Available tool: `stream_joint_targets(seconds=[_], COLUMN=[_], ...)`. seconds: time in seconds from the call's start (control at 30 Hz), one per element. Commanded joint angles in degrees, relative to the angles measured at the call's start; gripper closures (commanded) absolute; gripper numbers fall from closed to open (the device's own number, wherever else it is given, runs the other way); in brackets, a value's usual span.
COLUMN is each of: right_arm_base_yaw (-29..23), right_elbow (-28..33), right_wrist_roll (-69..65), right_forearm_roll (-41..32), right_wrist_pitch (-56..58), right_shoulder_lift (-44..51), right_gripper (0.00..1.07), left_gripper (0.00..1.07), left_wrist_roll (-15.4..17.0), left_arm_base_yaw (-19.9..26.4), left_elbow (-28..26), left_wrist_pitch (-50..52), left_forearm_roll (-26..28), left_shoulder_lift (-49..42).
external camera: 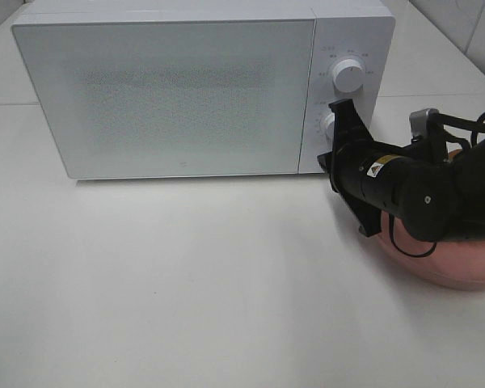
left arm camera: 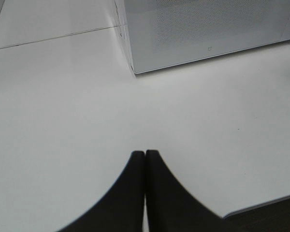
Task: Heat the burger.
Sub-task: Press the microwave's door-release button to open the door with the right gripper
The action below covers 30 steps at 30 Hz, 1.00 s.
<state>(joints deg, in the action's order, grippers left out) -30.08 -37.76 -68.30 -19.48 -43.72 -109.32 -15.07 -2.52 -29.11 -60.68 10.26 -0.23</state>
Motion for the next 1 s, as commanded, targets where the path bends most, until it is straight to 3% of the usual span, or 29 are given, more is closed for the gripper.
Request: stream_joint_targets(seconds=[0.03,0.43,1.0], right_arm_base_yaw=[-0.1,0.1,0.1], right_elbow=[-2.0,-7.2,-9.2], right_wrist_roll=[1.4,1.4,5.4], right_forearm_roll=[-0.6,-4.7,-13.2], right_wrist_pitch=[-0.5,-4.2,-6.1], right_shoulder_lift=[-2.1,-7.2,-10.2], right_gripper=[1.07,1.07,1.07], left_gripper=[1.06,1.06,1.06], left_wrist_roll=[0.0,0.0,0.0], left_arm_base_yaw=[-0.2,-0.2,-0.2], left_elbow=[0.1,0.1,0.1], left_wrist_pitch=[0.6,0.6,0.6], left_forearm_roll=[0.1,0.1,0.1], left_shoulder_lift=[-1.1,-1.1,-1.1])
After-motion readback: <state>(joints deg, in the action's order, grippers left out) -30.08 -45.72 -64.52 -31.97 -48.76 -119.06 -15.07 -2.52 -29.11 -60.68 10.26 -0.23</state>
